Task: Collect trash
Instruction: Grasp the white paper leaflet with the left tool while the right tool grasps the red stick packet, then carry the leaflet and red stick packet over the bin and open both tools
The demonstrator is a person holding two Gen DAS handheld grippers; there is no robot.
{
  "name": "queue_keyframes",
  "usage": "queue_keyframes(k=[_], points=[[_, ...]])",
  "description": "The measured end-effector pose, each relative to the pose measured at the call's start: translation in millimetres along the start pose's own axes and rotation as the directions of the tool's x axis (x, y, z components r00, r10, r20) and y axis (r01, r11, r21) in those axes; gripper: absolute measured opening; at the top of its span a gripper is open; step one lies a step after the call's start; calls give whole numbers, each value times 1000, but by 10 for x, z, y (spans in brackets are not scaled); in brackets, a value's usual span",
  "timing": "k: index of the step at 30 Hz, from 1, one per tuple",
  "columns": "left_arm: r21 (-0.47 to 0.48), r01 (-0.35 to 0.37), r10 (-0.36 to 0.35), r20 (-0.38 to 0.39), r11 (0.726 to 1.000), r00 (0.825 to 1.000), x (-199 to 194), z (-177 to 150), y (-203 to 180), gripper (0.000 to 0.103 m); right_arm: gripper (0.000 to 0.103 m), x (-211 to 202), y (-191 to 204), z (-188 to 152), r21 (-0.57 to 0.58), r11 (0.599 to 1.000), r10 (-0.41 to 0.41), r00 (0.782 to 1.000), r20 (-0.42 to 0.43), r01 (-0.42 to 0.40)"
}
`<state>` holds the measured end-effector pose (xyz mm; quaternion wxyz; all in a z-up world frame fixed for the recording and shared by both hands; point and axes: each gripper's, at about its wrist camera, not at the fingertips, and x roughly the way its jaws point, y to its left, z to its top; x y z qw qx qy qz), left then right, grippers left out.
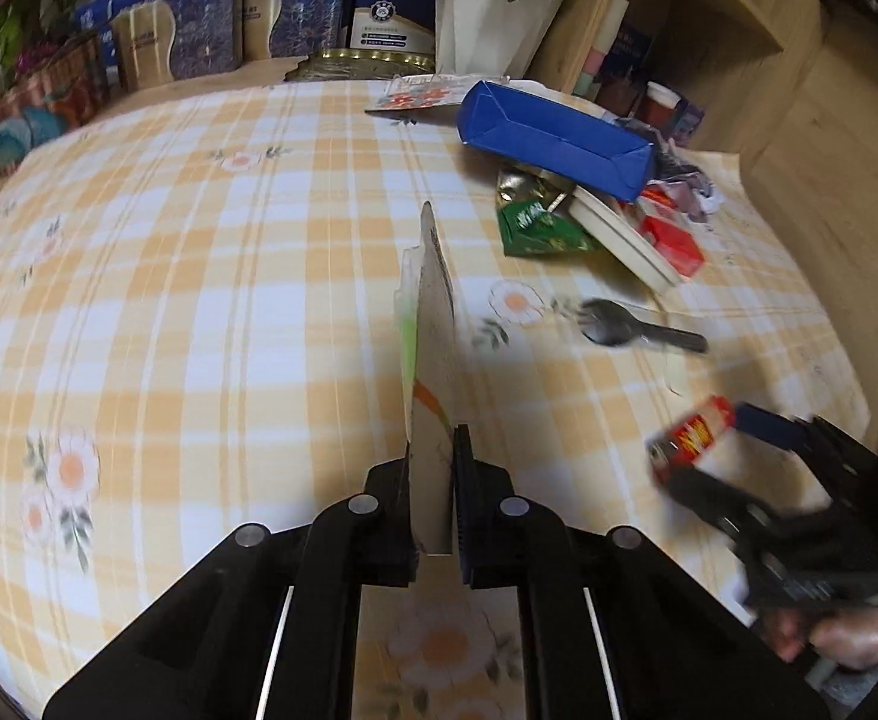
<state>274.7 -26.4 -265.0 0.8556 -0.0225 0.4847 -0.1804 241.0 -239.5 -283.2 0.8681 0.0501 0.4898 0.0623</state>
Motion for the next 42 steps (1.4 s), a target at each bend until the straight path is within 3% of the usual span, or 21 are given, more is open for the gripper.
queue_keyframes(k=[3, 5, 15, 25, 34, 42], points=[[-40, 46, -45, 26, 998, 999, -143, -99, 33, 9, 96, 42, 73, 27, -31, 999, -31, 999, -4, 31], [-51, 72, -70, 42, 996, 997, -231, -138, 26, 9, 83, 43, 127, 17, -63, 996, -64, 998, 9, 64], [-38, 150, -147, 86, 988, 985, -640, -413, -141, 9, 83, -363, 84, -202, -74, 997, 3, 997, 83, 3], [100, 201, -208, 70, 975, 976, -1083, -936, -518, 9, 83, -1035, -9, -604, -14, 999, 50, 985, 163, -49], [190, 247, -247, -25, 950, 969, -1178, -1602, -771, 9, 83, -1473, -86, -1046, 40, 995, 80, 976, 203, -90], [238, 215, -193, -112, 947, 975, -997, -1932, -868, 9, 83, -1640, -160, -1202, 54, 993, 89, 973, 215, -103]])
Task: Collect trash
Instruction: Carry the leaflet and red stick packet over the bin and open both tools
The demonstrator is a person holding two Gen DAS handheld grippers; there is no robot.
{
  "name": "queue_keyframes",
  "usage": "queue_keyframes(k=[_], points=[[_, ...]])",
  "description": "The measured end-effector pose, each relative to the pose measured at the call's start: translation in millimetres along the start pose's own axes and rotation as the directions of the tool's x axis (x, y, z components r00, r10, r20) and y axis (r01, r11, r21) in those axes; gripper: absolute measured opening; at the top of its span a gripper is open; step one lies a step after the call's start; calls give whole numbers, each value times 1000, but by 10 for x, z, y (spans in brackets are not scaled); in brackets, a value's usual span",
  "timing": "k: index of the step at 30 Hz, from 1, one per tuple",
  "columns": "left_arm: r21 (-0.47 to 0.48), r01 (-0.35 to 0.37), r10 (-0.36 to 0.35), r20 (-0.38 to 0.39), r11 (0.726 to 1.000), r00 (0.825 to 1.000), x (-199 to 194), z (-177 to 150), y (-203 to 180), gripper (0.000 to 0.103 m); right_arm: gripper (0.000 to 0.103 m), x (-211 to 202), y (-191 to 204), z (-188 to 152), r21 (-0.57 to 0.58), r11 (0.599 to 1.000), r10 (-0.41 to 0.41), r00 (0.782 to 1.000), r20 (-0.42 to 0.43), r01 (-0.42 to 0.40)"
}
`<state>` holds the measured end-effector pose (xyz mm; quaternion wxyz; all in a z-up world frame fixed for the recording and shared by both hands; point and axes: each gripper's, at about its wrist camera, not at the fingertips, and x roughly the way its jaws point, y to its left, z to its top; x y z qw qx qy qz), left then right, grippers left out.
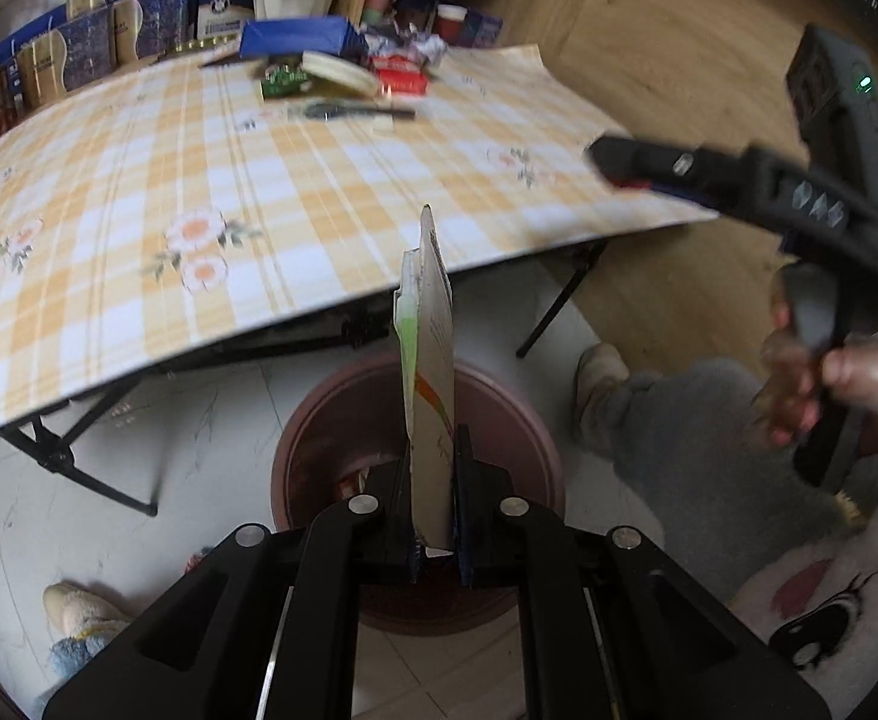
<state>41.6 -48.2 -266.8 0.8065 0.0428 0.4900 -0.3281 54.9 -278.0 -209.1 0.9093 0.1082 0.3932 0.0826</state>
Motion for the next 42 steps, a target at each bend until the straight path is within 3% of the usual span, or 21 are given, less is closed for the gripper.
queue_keyframes(k=[12, 14, 15, 16, 20, 24, 29, 32, 42], points=[[86, -48, 61, -150, 995, 987, 463, -98, -28, 11, 83, 17, -81, -80, 36, 999, 16, 1000, -24, -15], [107, -67, 82, -140, 992, 987, 484, -106, -45, 27, 83, 45, -71, -107, 37, 999, 18, 999, -36, -17], [106, -80, 92, -121, 991, 988, 467, -103, -40, 45, 83, 57, -65, -122, 36, 999, 19, 999, -41, -18], [89, -86, 94, -91, 992, 991, 420, -92, -19, 55, 83, 72, -58, -140, 33, 999, 20, 999, -47, -19], [1, -119, 119, 26, 993, 993, 181, -21, 93, 74, 83, 149, -25, -245, 34, 999, 22, 996, -81, -20], [-81, -181, 192, 155, 980, 969, -140, -9, 184, 92, 83, 251, 22, -382, 45, 999, 29, 991, -128, -23], [-248, -245, 305, 242, 937, 921, -493, -57, 329, 96, 83, 409, 186, -604, 20, 999, 37, 977, -209, -34], [-317, -250, 335, 250, 915, 908, -583, -118, 404, 96, 84, 486, 280, -679, -12, 999, 41, 969, -246, -45], [-390, -248, 342, 192, 887, 920, -495, -189, 574, 97, 84, 643, 477, -813, -80, 993, 59, 940, -336, -91]])
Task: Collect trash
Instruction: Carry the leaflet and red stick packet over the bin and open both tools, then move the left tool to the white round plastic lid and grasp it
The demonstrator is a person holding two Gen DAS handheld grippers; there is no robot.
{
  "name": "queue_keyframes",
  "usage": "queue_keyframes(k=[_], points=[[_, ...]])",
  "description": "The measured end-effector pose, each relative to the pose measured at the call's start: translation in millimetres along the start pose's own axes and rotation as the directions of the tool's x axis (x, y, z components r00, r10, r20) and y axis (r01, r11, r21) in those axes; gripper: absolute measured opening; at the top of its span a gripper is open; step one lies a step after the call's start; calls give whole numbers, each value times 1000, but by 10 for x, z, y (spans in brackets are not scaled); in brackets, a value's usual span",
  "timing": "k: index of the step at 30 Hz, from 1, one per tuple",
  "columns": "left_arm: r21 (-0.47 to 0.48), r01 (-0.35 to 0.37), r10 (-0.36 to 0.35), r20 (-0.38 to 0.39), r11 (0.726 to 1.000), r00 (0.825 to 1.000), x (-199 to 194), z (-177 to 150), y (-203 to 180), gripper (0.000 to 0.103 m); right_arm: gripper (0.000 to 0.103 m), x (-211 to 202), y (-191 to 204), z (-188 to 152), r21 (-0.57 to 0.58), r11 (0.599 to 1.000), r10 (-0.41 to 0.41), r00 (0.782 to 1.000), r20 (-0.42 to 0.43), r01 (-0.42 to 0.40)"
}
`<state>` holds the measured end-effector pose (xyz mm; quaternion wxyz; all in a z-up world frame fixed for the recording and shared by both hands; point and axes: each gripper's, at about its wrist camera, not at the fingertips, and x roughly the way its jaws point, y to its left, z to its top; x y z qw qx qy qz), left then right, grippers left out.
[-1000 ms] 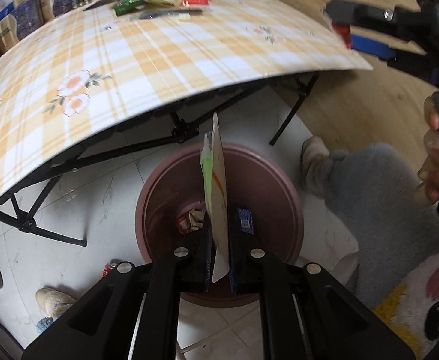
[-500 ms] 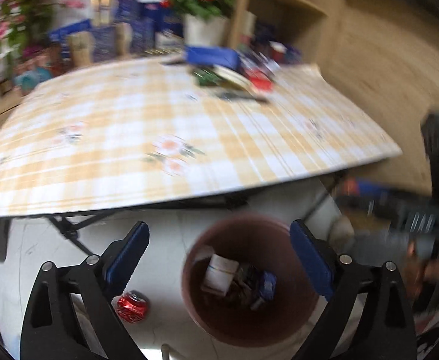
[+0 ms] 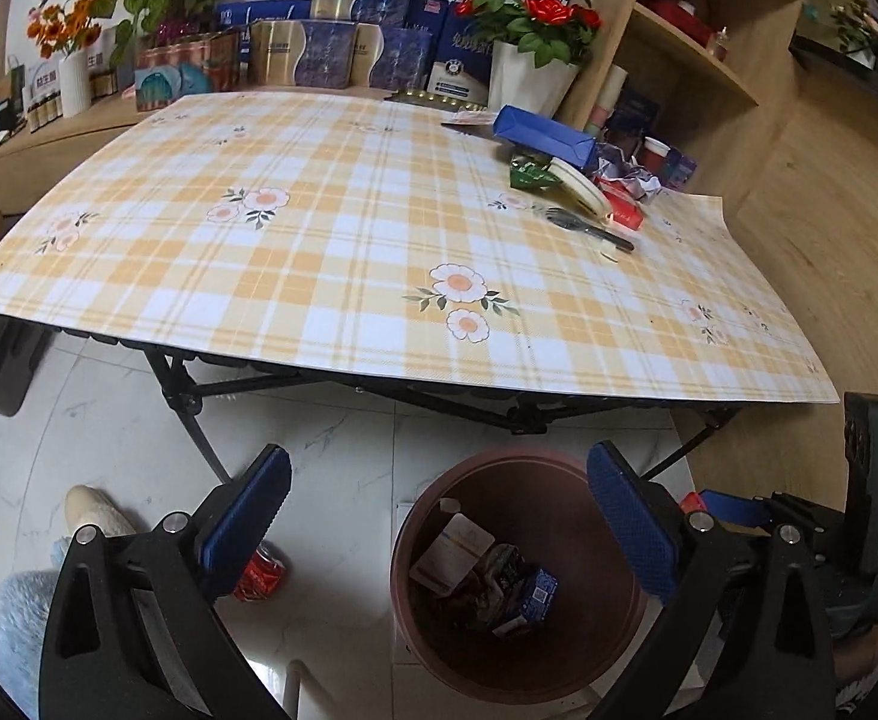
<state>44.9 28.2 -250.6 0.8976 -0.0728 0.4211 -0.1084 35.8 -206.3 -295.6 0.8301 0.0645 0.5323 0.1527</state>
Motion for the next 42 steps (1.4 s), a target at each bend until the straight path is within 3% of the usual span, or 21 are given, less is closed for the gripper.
queue_keyframes(k=[9, 12, 21, 42], points=[[5, -1, 1, 0, 1000, 1000, -3, -7, 6, 97, 84, 30, -24, -10, -1, 1000, 1, 1000, -16, -1], [7, -1, 1, -1, 1000, 1000, -3, -7, 0, 97, 94, 19, -25, 7, -4, 1000, -13, 1000, -5, 13], [10, -2, 2, -4, 1000, 1000, -6, -8, -20, 97, 96, -5, -141, 27, 38, 997, -64, 998, 3, 64], [32, 18, -17, -36, 999, 999, 84, -33, -56, 97, 96, 16, -189, 11, 60, 996, -74, 997, 6, 73]])
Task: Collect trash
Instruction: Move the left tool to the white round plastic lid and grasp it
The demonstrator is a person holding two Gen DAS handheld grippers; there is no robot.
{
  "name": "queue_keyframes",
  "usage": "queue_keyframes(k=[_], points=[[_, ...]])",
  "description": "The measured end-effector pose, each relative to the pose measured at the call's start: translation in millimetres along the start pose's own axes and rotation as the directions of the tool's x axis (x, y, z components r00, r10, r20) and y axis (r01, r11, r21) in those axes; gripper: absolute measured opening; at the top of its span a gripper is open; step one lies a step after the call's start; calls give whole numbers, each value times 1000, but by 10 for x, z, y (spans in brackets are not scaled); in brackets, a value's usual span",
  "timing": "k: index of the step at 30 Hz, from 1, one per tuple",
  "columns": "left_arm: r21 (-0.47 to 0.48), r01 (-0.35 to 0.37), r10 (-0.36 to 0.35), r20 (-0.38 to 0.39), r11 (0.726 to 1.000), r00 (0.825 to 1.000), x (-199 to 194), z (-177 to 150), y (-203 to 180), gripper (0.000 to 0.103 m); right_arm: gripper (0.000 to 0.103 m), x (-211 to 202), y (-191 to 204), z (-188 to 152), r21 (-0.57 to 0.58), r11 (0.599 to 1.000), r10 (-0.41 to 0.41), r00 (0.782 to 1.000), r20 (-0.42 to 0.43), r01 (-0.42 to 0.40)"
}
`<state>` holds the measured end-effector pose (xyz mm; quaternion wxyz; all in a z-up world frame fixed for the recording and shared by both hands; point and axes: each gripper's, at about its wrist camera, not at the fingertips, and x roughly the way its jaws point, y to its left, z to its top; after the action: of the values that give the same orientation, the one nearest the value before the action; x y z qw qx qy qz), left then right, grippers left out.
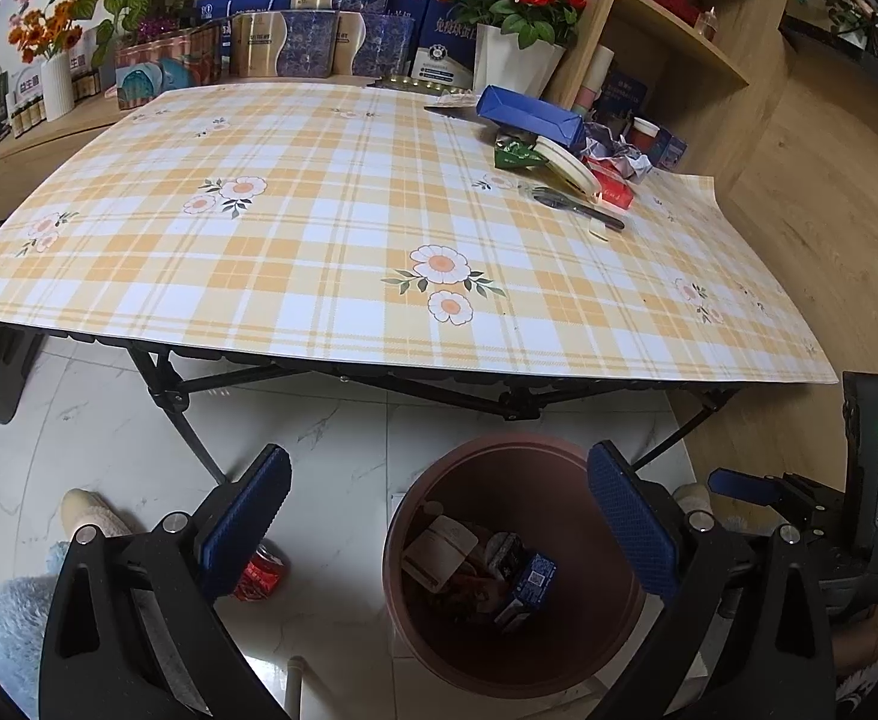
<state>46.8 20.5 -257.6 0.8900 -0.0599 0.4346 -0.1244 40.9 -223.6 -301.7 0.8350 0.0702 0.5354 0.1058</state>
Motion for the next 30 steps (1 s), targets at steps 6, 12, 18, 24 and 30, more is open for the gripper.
queue_keyframes(k=[6, 12, 18, 24, 30], points=[[10, -24, 25, -22, 1000, 999, 61, 15, -8, 97, 96, -2, -57, 31, 14, 1000, -9, 1000, 13, 8], [-5, -23, 23, -45, 1000, 999, 141, 38, 32, 97, 96, -36, -151, 110, 31, 999, -32, 999, 40, 31], [-21, 2, -3, -48, 1000, 999, 195, 237, 34, 97, 96, -181, -280, 336, 30, 997, -70, 991, 117, 67], [-113, 170, -179, -82, 979, 980, 379, 751, -105, 79, 96, -248, -474, 661, 18, 992, -123, 976, 179, 122], [-253, 373, -404, -83, 893, 911, 891, 1453, -373, 56, 96, -216, -786, 1049, 69, 987, -156, 966, 205, 145]])
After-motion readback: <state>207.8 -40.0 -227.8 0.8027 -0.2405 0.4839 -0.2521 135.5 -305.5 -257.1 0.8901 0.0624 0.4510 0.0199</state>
